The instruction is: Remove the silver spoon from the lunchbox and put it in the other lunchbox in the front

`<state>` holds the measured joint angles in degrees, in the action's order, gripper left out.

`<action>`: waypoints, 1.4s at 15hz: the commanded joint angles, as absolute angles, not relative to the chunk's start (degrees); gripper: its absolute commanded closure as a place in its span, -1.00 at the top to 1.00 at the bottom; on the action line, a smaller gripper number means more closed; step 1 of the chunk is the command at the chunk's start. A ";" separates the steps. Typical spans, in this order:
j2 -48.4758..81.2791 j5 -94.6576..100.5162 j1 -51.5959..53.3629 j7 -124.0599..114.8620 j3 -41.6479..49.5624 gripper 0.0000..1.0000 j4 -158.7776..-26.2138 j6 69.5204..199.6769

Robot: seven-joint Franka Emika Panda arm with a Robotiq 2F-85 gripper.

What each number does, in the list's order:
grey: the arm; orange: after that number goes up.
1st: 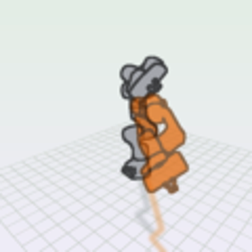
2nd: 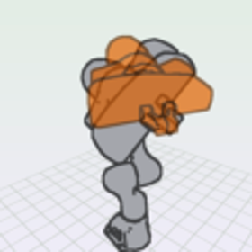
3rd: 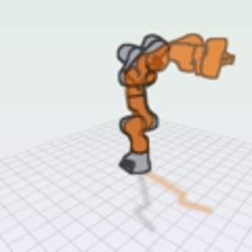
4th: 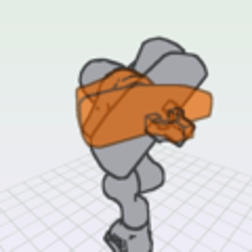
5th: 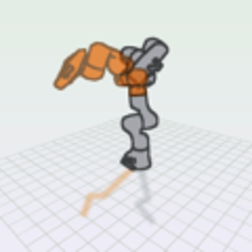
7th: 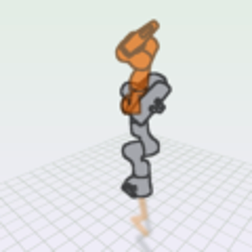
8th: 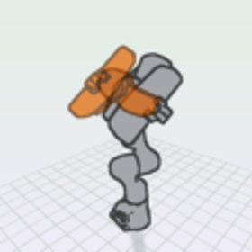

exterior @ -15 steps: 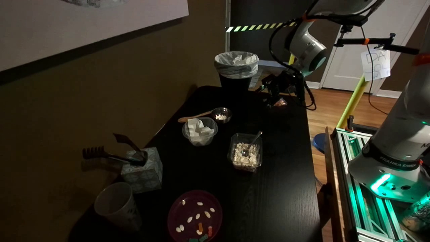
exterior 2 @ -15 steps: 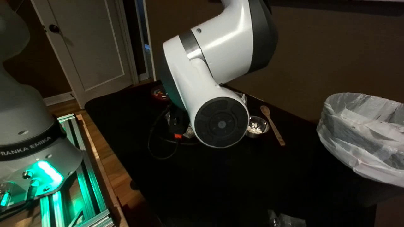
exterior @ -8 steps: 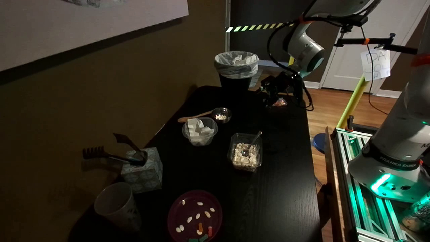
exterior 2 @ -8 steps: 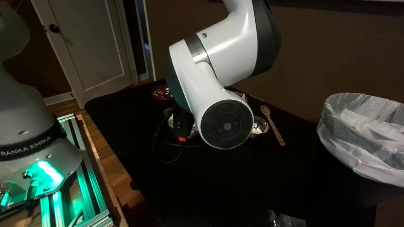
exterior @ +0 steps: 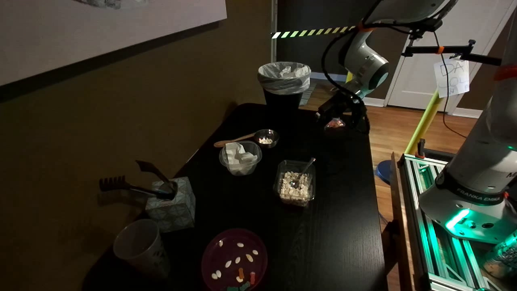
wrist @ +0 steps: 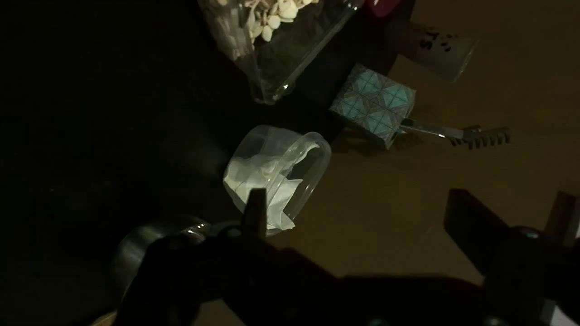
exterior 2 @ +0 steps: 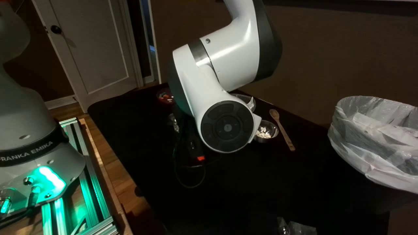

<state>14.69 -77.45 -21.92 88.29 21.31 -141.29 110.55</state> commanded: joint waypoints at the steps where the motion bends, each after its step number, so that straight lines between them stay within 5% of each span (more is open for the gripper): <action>1: 16.60 -76.36 -20.59 90.60 21.09 1.00 -141.85 115.77; 21: 26.43 -64.96 -18.95 68.39 16.18 1.00 -137.04 118.27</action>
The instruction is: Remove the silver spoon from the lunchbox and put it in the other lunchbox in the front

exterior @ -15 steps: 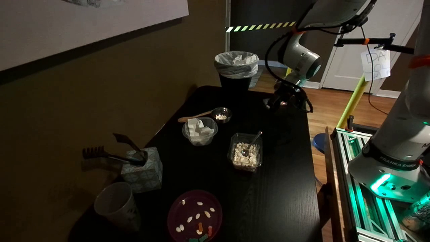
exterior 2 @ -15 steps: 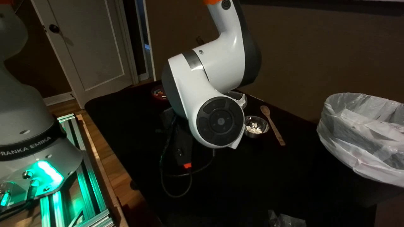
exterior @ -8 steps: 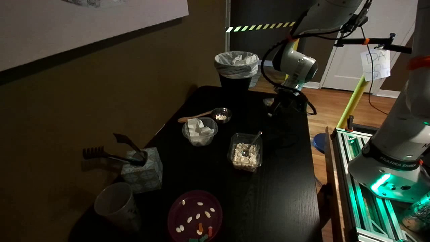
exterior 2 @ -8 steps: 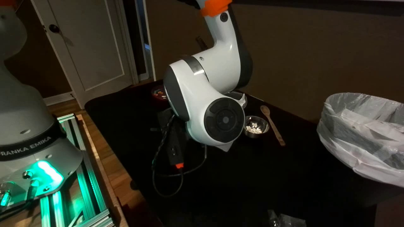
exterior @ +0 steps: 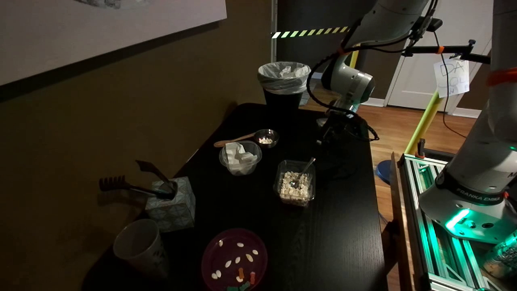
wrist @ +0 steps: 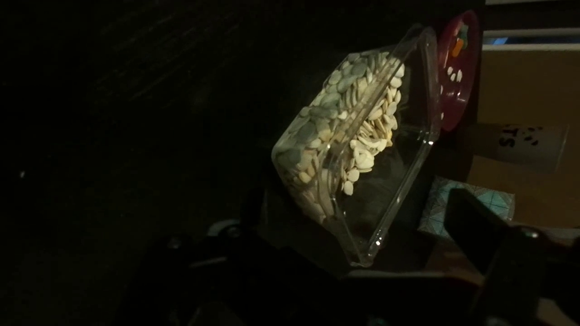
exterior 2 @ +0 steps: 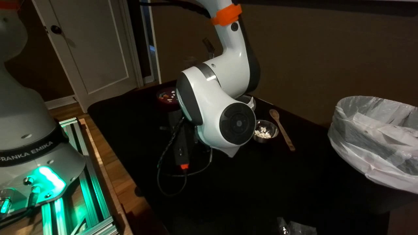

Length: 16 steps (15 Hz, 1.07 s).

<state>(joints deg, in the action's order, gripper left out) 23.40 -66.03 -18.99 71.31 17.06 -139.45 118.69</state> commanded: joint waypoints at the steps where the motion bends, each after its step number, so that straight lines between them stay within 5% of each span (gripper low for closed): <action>1: 27.19 -65.21 -19.29 68.35 15.79 1.00 -136.39 117.44; 7: 30.96 -66.32 -19.70 63.57 14.04 1.00 -132.94 116.21; 9: 31.19 -67.02 -20.02 62.64 13.90 0.82 -132.56 115.64; 16: 29.38 -66.86 -20.79 59.21 14.89 0.74 -134.02 115.14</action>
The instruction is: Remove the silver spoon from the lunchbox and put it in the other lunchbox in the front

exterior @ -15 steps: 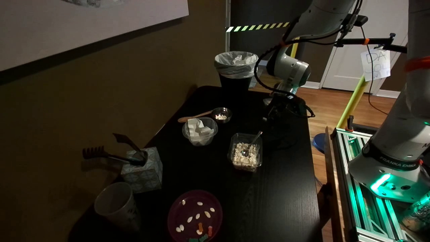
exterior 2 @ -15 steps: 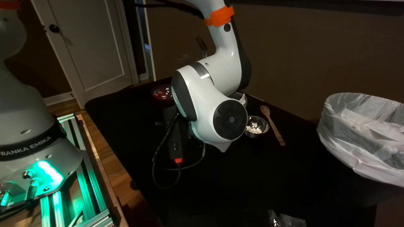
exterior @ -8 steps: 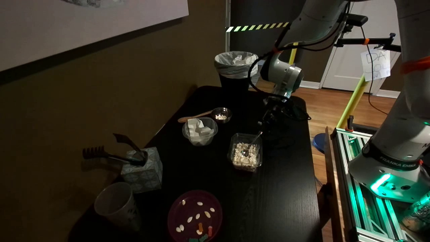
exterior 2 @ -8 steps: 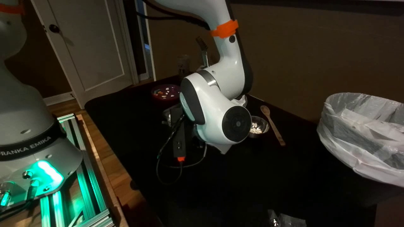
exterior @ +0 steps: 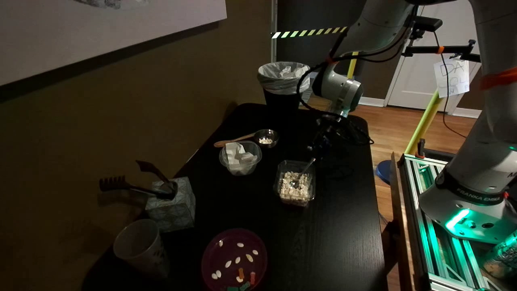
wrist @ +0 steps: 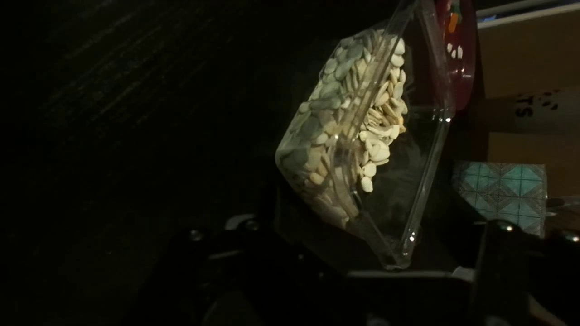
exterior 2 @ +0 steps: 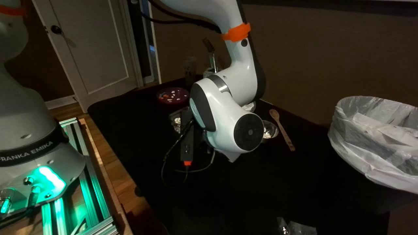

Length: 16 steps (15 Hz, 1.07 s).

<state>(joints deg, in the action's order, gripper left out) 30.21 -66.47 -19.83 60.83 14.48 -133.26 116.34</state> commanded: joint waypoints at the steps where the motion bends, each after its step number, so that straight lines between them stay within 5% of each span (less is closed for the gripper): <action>1: 29.19 -67.23 -20.96 59.26 14.93 0.80 -134.30 115.36; 3: 28.39 -69.63 -21.34 59.65 14.86 0.99 -135.60 116.57; 16: 27.39 -75.35 -20.00 59.92 15.32 1.00 -137.33 117.92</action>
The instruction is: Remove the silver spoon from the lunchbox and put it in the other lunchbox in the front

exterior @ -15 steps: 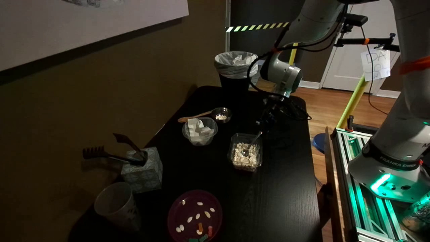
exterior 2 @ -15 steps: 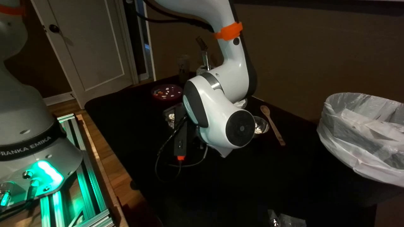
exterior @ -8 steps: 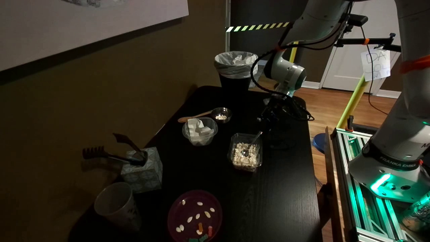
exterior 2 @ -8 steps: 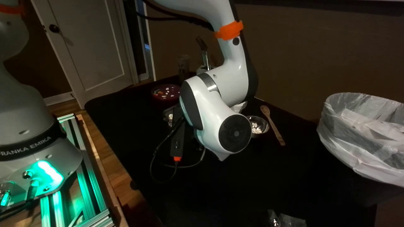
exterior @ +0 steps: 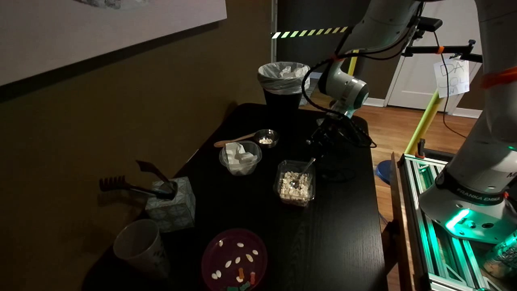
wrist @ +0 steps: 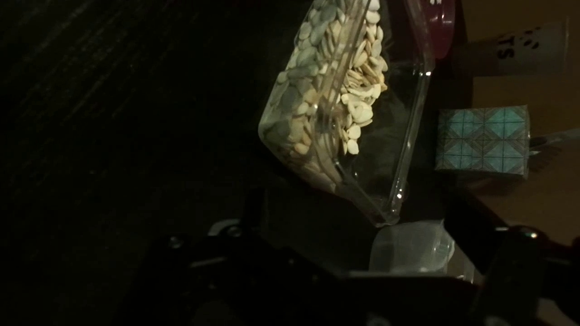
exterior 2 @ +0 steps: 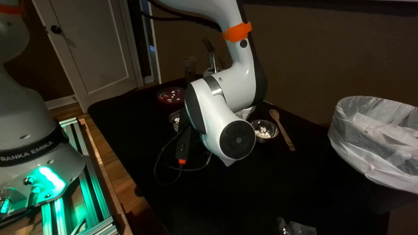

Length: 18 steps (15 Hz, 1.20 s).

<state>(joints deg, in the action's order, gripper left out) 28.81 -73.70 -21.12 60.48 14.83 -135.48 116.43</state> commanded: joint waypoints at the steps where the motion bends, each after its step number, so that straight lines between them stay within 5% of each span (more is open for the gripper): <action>1: 27.29 -74.89 -19.81 59.84 15.42 1.00 -137.55 117.68; 5: 26.62 -73.78 -19.20 60.14 15.49 1.00 -138.76 117.19; 17: 25.94 -74.53 -18.19 60.78 14.61 0.41 -138.28 116.08; 18: 26.10 -74.47 -18.11 61.00 14.54 0.51 -138.13 116.14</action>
